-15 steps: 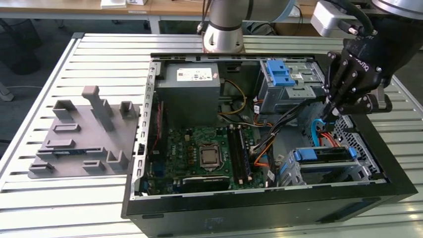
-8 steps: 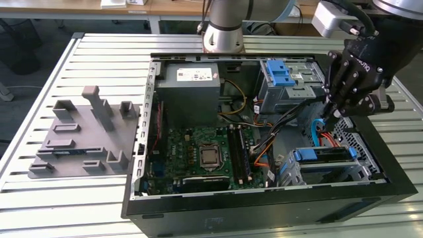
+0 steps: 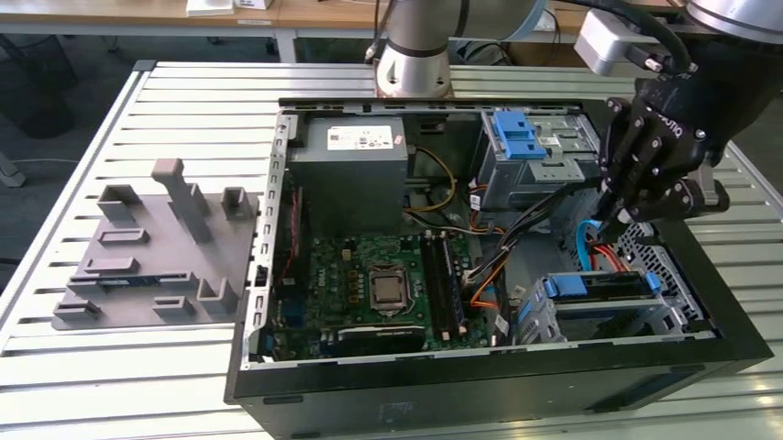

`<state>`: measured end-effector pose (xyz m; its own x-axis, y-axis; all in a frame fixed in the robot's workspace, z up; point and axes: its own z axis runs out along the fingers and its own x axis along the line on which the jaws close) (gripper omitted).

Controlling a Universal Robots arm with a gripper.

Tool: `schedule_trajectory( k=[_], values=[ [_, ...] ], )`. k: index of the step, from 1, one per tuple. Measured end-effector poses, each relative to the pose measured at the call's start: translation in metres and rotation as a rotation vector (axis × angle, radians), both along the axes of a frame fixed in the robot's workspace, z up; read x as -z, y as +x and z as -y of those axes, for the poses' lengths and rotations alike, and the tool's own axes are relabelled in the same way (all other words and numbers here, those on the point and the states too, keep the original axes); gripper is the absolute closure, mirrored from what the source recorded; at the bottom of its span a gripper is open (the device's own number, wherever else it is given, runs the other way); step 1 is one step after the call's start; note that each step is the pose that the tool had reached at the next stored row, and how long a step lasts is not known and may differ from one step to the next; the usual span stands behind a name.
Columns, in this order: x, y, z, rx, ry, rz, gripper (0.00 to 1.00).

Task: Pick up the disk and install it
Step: 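Insert the second disk wire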

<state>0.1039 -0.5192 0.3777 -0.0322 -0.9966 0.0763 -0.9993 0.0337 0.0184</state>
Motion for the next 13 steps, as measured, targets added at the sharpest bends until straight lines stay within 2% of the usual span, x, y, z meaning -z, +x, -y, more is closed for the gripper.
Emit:
schedule_trajectory(
  k=[2, 3, 13],
  values=[
    [0.0008, 0.0000, 0.0000, 0.000, -0.0005, 0.0000, 0.74],
    [0.0012, 0.0000, 0.0000, 0.000, -0.0006, 0.0000, 0.68],
    [0.0058, 0.0003, 0.0000, 0.000, -0.0024, 0.0000, 0.68]
  ],
)
